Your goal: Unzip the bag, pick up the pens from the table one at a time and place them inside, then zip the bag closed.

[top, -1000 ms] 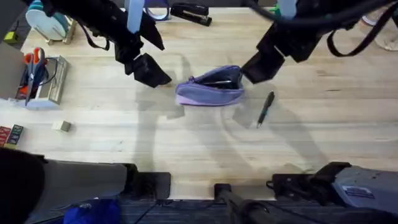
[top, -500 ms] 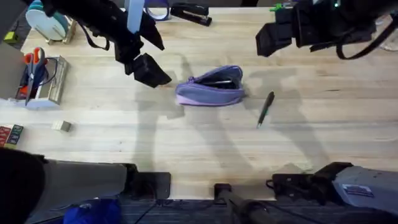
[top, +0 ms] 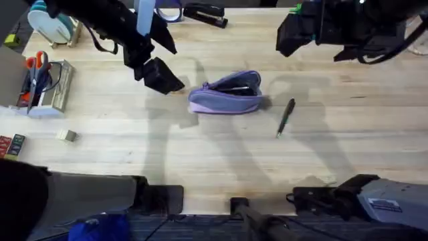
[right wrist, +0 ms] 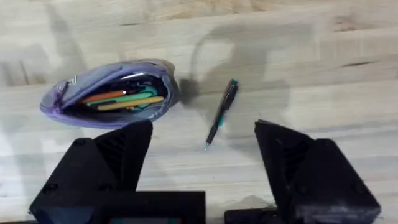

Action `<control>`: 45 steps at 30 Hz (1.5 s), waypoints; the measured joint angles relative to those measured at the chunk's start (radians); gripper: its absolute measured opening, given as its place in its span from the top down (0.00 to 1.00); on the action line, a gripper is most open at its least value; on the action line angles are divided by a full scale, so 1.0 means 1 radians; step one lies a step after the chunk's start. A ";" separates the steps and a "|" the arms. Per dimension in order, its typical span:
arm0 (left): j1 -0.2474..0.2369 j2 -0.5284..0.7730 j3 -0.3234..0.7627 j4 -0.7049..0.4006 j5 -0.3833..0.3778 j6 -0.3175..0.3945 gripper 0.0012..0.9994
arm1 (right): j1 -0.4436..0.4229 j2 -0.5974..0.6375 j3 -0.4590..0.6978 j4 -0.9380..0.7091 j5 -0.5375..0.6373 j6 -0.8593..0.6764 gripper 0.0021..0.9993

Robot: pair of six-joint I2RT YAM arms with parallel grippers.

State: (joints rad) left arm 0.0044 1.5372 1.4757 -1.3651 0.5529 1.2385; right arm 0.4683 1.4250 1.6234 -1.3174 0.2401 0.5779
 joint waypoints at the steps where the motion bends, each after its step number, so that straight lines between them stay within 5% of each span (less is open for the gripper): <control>1: 0.000 0.000 0.000 0.000 0.000 0.000 0.01 | 0.000 0.000 0.000 -0.002 0.000 0.014 0.00; 11: 0.000 0.000 0.000 0.000 0.000 0.000 0.01 | -0.049 0.000 -0.014 -0.021 0.004 0.146 0.00; 32: 0.000 0.000 0.000 0.000 0.000 0.000 0.01 | -0.083 0.000 -0.430 0.293 -0.022 0.242 0.00; 45: 0.000 0.000 0.000 0.000 0.000 0.000 0.01 | -0.200 0.000 -0.567 0.407 -0.127 0.275 0.01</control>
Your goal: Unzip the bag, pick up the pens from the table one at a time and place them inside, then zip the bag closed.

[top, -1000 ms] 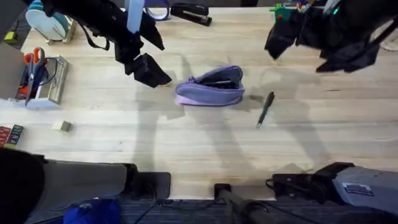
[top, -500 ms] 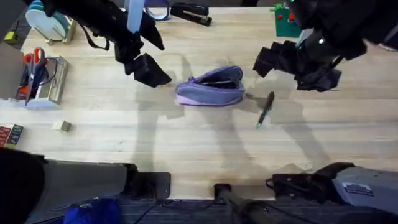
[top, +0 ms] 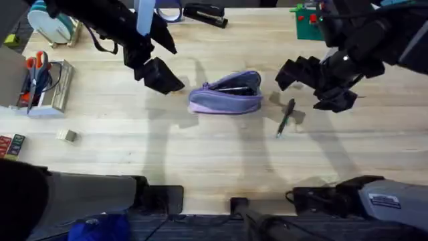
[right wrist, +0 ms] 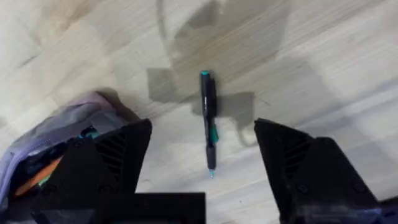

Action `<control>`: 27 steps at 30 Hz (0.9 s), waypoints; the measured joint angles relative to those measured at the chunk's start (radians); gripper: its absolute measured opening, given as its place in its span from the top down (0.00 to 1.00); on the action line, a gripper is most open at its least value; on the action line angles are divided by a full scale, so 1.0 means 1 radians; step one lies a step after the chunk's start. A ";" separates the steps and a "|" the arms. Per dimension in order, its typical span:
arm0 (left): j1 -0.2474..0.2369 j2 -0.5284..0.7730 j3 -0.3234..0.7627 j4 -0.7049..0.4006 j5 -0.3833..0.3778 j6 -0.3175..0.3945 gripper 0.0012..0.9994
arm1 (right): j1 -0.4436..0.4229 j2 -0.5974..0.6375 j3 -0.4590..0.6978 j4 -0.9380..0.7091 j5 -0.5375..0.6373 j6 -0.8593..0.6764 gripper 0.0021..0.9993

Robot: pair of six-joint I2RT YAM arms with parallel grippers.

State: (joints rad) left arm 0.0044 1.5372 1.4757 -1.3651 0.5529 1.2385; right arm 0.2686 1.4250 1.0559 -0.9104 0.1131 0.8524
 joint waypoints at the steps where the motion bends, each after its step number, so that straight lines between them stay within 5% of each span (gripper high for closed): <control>1: 0.000 0.000 0.000 0.000 0.000 0.000 0.01 | -0.003 0.000 -0.008 0.014 -0.006 0.001 0.01; 20: 0.000 0.000 0.000 0.000 0.000 0.000 0.01 | -0.004 0.004 -0.229 0.243 -0.058 0.025 0.00; 27: 0.000 0.000 0.000 0.000 0.000 0.000 0.01 | -0.004 0.038 -0.221 0.241 -0.053 0.039 0.00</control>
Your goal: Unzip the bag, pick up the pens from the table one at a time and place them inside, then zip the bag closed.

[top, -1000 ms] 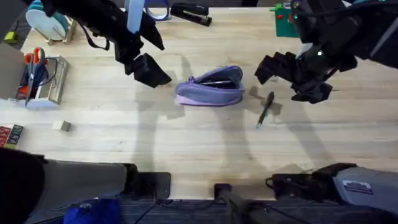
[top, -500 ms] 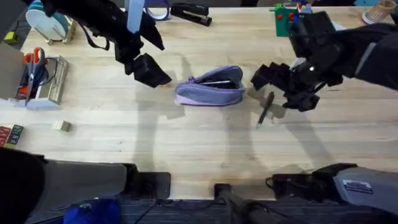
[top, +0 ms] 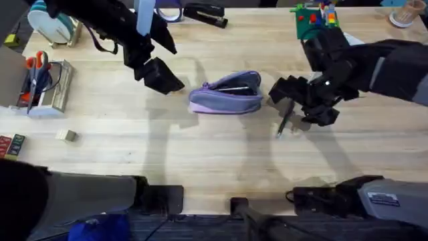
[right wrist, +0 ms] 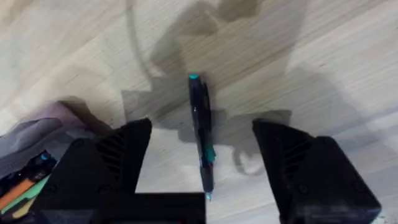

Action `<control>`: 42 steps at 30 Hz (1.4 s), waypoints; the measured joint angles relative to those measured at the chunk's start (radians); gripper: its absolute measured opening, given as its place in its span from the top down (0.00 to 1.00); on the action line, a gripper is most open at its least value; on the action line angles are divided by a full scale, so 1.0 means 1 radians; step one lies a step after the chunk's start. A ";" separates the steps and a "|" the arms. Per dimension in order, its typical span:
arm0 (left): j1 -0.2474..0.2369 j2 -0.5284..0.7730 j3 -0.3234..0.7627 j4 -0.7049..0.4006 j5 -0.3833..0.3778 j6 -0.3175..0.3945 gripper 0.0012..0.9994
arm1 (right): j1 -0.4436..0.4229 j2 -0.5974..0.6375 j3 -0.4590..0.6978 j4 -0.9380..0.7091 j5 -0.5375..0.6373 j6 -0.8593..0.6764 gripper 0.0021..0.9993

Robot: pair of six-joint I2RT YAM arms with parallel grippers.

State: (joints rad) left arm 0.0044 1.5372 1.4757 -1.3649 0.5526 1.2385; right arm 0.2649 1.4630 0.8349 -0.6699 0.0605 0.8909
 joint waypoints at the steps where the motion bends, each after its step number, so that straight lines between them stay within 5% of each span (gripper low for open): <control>1: 0.000 0.000 0.000 0.000 0.000 0.000 0.01 | 0.000 0.006 0.004 -0.003 0.002 0.000 0.00; 34: 0.000 0.000 0.000 0.000 0.000 0.000 0.01 | 0.081 0.051 0.037 -0.048 0.072 0.030 0.01; 38: 0.000 0.000 0.000 0.000 0.000 0.000 0.01 | 0.088 0.051 0.037 -0.051 0.079 0.033 0.08; 42: 0.000 0.000 0.000 0.000 0.000 0.000 0.01 | 0.097 0.051 0.037 -0.054 0.080 0.045 0.25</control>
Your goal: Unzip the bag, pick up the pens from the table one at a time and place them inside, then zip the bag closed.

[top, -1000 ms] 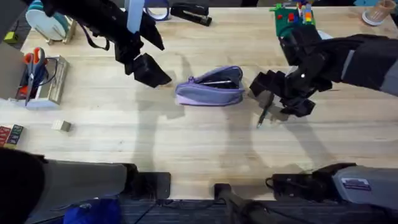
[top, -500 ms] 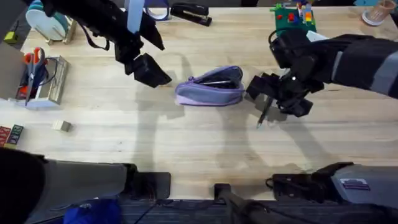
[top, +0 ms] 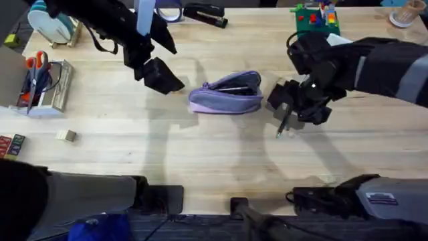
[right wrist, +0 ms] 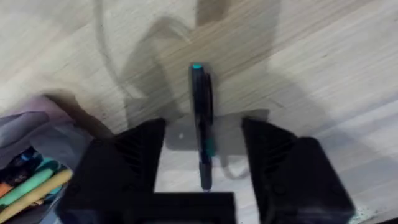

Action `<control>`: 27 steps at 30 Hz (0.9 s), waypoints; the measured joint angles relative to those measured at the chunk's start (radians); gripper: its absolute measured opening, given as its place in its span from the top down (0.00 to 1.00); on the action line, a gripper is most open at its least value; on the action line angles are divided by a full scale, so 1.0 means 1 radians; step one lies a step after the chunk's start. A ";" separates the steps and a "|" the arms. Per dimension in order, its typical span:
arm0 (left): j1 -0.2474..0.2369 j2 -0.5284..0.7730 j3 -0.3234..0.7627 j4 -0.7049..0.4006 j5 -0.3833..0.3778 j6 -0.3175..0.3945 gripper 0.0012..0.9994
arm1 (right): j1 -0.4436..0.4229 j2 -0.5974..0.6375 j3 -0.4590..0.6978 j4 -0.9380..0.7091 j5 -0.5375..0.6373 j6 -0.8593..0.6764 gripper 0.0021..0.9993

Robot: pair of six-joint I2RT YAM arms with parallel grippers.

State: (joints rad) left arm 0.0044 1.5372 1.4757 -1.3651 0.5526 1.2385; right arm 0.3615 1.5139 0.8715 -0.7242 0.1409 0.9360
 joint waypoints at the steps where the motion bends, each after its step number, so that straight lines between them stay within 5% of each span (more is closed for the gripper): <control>1: 0.000 0.000 0.000 0.000 0.000 0.000 0.01 | 0.001 0.000 0.000 0.000 -0.002 0.003 0.29; 13: 0.000 0.000 0.000 0.000 0.000 0.000 0.01 | 0.003 0.000 0.002 -0.005 -0.016 0.014 0.78; 27: 0.000 0.000 0.000 0.000 0.000 0.000 0.01 | 0.003 0.003 0.011 -0.006 -0.029 0.014 0.92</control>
State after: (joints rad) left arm 0.0044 1.5372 1.4757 -1.3647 0.5526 1.2385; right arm 0.3645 1.5168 0.8822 -0.7305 0.1120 0.9504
